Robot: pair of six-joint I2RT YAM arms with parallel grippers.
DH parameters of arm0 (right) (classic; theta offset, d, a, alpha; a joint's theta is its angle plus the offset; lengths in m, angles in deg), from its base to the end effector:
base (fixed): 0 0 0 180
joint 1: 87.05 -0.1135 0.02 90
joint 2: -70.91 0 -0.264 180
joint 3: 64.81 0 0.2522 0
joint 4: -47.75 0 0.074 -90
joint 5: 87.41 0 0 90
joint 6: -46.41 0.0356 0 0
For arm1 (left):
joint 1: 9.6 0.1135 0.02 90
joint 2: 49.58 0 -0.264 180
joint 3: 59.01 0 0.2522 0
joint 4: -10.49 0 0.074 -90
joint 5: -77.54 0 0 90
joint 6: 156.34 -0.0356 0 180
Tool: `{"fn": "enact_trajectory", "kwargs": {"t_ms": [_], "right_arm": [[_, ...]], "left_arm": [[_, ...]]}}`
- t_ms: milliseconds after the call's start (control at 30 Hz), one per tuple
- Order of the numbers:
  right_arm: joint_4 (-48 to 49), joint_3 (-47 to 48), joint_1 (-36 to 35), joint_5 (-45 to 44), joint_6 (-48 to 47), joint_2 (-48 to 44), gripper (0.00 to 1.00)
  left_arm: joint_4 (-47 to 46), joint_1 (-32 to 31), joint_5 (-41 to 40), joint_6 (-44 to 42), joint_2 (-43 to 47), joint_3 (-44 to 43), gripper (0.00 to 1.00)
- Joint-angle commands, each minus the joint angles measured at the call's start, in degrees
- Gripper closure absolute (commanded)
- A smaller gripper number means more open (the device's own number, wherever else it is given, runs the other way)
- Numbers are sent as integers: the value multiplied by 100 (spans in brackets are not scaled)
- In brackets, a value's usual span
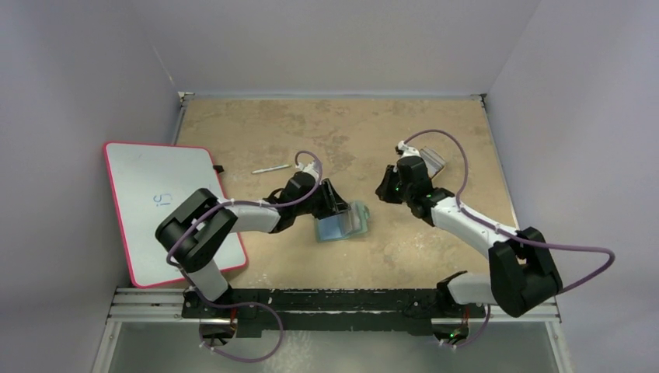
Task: Put the credit cards into the card holder
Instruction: Turn over the card slot in the card holder, then pick up the credit card from the storage box.
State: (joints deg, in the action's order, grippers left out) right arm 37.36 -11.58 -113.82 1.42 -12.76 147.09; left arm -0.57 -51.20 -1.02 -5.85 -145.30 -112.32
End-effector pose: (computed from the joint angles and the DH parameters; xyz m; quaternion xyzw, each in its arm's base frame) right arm 0.2510 0.1258 0.2113 0.0360 0.8795 0.2207 0.4202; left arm 0.2387 -0.2214 0.1494 -0.0942 0.8638 -0.4336 0.2388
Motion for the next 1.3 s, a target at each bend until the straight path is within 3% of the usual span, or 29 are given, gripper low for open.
{"fn": "enact_trajectory", "kwargs": {"t_ms": [0, 267, 467, 567, 833, 1267], "right_arm": [[-276, 576, 488, -348, -687, -206, 77], [-530, 1509, 1089, -1377, -1567, 405, 59], [-764, 2276, 1250, -1066, -2196, 1092, 50], [-937, 2512, 1263, -1144, -2533, 1376, 38], [-1248, 2679, 1288, -2066, -3443, 1772, 40], [-1520, 2660, 1291, -2760, -3681, 2410, 39]], "left_arm": [[-339, -74, 191, -64, -152, -402, 62], [-100, -81, 178, -224, -202, -470, 62], [31, -82, 308, -266, -94, -514, 62], [446, -85, 146, -417, 256, -484, 62], [2082, -80, -938, -894, 1484, -333, 62], [2766, -76, -1328, -1007, 2434, 94, 62]]}}
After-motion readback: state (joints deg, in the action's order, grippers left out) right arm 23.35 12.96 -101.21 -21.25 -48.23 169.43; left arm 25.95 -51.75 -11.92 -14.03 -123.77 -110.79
